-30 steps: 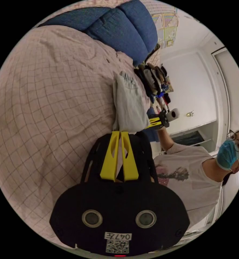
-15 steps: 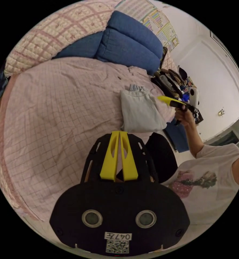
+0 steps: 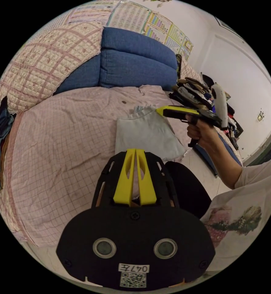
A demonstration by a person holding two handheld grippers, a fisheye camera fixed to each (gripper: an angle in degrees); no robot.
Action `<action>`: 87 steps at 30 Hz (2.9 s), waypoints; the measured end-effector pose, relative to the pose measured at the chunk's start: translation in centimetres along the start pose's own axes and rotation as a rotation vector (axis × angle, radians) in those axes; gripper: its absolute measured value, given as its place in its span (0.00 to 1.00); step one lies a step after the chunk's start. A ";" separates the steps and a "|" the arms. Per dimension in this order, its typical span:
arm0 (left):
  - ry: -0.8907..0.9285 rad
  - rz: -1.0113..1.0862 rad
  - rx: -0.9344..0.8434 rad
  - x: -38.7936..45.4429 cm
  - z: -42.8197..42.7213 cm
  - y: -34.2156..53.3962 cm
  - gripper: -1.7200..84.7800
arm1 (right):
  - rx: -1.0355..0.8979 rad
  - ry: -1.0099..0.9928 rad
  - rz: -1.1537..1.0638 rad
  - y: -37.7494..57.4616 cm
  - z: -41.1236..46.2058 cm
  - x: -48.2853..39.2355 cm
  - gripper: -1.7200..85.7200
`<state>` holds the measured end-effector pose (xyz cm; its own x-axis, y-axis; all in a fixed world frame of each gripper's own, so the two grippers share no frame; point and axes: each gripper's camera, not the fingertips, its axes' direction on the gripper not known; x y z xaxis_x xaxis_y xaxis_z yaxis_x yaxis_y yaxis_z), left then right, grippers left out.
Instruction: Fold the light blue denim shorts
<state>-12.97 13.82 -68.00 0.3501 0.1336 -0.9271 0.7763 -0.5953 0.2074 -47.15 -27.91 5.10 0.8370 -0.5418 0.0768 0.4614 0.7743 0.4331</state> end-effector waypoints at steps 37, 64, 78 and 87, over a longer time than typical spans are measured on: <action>-0.107 0.103 -0.169 3.1 9.8 15.4 0.01 | -0.177 -0.298 0.297 15.7 0.2 0.8 0.06; -0.051 0.099 -0.096 0.8 -2.5 11.8 0.01 | -0.149 -0.261 0.199 17.3 0.7 4.4 0.04; 0.084 -0.086 -0.150 -6.4 -5.8 7.9 0.01 | -0.030 -0.343 0.325 22.4 -0.9 12.2 0.06; -0.009 -0.006 -0.160 -2.5 -10.6 6.1 0.01 | -0.094 -0.220 0.509 25.3 -1.0 21.6 0.16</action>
<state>-3.54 18.29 -61.08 0.3411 0.1293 -0.9311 0.8520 -0.4610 0.2481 -17.11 -19.73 16.80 0.8844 -0.1402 0.4452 0.0481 0.9761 0.2118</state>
